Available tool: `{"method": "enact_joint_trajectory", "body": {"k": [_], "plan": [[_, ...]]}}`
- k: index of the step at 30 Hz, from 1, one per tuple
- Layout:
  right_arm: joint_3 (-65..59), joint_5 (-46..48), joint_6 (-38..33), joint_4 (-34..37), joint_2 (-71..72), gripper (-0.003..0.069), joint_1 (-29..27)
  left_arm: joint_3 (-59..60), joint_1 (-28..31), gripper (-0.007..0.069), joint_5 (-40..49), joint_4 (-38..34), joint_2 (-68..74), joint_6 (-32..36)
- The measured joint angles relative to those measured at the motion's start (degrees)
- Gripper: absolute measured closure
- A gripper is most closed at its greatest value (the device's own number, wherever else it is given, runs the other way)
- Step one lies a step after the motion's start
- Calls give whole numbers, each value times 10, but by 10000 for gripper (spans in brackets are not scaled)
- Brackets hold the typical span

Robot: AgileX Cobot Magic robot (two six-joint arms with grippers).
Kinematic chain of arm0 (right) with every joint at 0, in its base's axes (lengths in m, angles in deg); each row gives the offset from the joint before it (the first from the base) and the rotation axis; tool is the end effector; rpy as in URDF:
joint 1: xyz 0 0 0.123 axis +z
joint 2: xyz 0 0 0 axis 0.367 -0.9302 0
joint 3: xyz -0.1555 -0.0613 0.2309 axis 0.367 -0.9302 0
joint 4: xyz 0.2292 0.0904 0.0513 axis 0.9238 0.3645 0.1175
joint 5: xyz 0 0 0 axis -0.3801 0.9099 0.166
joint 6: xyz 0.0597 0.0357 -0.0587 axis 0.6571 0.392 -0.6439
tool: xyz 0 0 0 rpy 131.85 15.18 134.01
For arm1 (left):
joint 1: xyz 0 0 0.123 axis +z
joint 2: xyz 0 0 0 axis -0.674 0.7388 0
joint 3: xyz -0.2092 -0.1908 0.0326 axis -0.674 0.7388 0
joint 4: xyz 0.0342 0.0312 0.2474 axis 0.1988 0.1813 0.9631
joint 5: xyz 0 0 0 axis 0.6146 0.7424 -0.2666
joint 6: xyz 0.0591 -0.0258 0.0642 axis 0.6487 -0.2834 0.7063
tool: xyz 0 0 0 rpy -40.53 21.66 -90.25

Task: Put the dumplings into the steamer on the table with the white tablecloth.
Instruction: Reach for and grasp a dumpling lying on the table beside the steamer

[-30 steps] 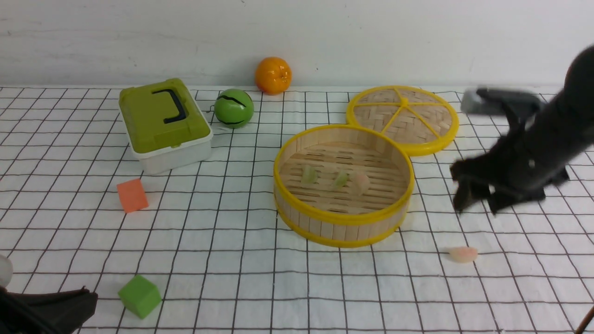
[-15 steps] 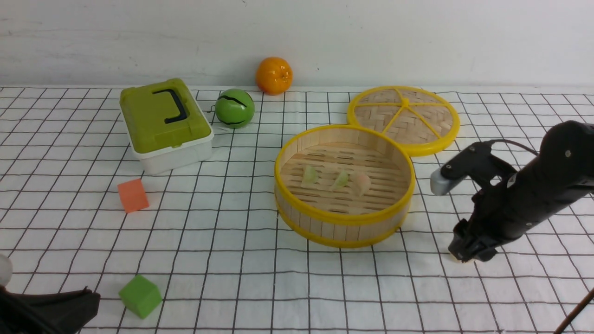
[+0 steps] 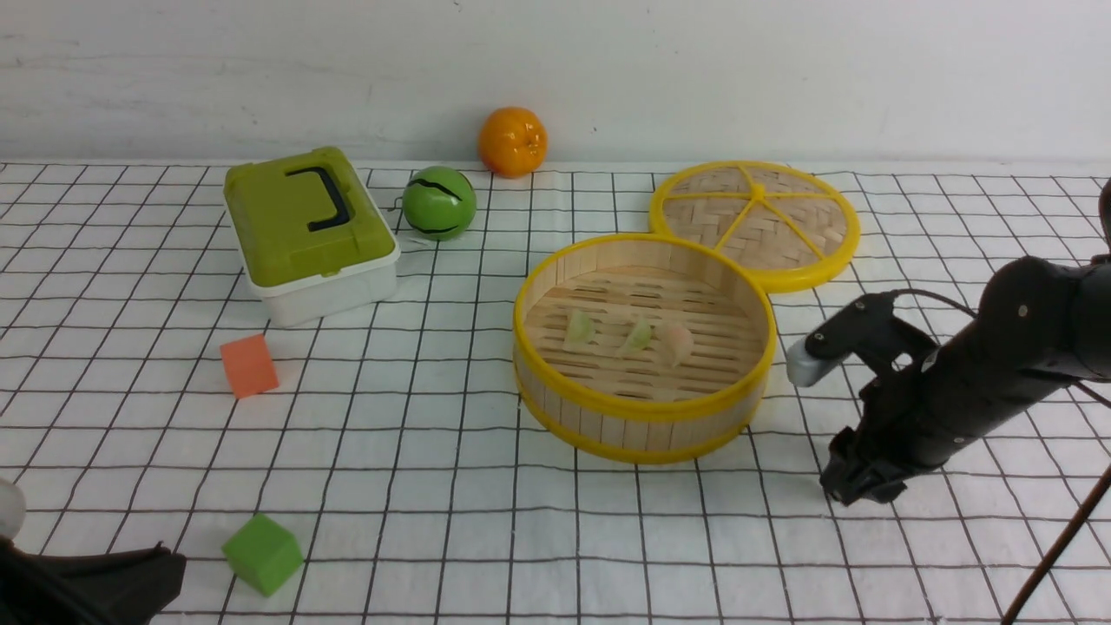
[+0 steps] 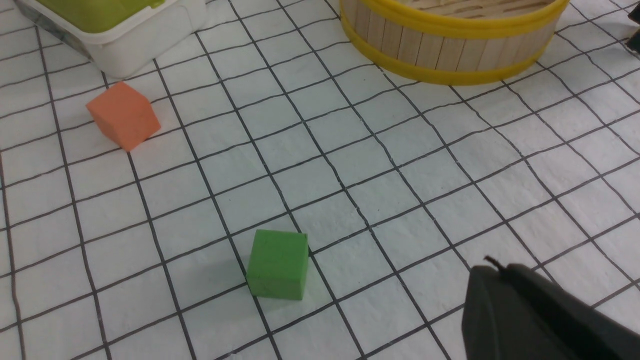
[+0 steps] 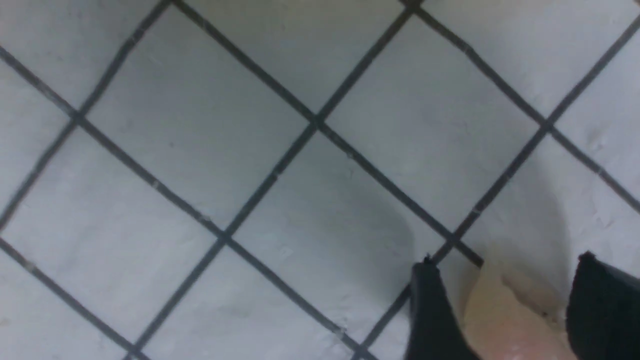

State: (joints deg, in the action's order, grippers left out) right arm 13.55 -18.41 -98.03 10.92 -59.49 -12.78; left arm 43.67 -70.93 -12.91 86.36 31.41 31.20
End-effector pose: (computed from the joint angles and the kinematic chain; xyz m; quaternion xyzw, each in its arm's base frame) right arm 0.3509 0.0699 0.1604 -0.2791 0.9354 0.0597 0.2089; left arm 0.0948 -0.0481 0.2740 0.1917 0.8374 -0.1196 0.4977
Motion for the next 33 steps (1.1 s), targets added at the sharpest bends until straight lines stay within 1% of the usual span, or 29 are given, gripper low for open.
{"method": "enact_joint_trajectory", "body": {"k": [1,2,3,4,5,10,13,17,21,25,33], "plan": [[0,1,0,9,0,386,-1,0,0,633,0,0,0,0],[0,2,0,11,0,407,-1,0,0,632,0,0,0,0],[0,3,1,21,0,480,-1,0,0,630,0,0,0,0],[0,2,7,26,0,513,-1,0,0,629,0,1,0,0],[1,2,15,30,0,524,-1,0,0,629,0,1,0,0],[4,5,67,33,0,524,-1,0,0,626,0,2,0,0],[20,32,116,33,0,536,-1,0,0,624,0,2,0,0],[42,67,156,33,0,536,-1,0,0,622,0,2,0,0],[54,78,169,33,1,538,-2,0,0,622,0,2,0,0],[66,80,201,33,1,539,-2,0,0,617,0,2,0,0],[68,75,220,33,1,542,-2,0,0,613,0,4,0,0]]}}
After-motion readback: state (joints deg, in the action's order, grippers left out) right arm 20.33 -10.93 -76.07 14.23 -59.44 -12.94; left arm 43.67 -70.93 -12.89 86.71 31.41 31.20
